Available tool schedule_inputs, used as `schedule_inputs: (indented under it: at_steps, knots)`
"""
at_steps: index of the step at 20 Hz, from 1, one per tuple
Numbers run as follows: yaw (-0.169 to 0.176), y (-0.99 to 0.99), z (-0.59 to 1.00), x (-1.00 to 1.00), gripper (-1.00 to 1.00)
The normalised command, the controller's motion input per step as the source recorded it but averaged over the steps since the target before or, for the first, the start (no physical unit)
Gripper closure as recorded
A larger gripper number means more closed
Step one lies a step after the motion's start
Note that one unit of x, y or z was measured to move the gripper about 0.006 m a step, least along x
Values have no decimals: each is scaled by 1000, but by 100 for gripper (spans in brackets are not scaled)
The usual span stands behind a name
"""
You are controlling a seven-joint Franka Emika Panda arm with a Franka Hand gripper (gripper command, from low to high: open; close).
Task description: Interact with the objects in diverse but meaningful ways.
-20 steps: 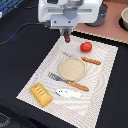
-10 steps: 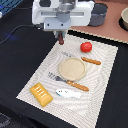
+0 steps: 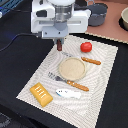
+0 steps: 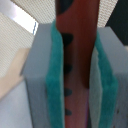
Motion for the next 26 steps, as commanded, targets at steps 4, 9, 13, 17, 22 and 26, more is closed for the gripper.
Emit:
schedule_inputs:
  at_steps: [4, 9, 13, 17, 22, 26]
  knots:
    - [0, -206, -477, -272, 100]
    - [0, -227, -479, -316, 100]
    - [0, -214, -455, -379, 100]
    - [0, -163, -381, -409, 100]
    - [0, -71, -273, -328, 100]
    - [0, -2, -116, -233, -100]
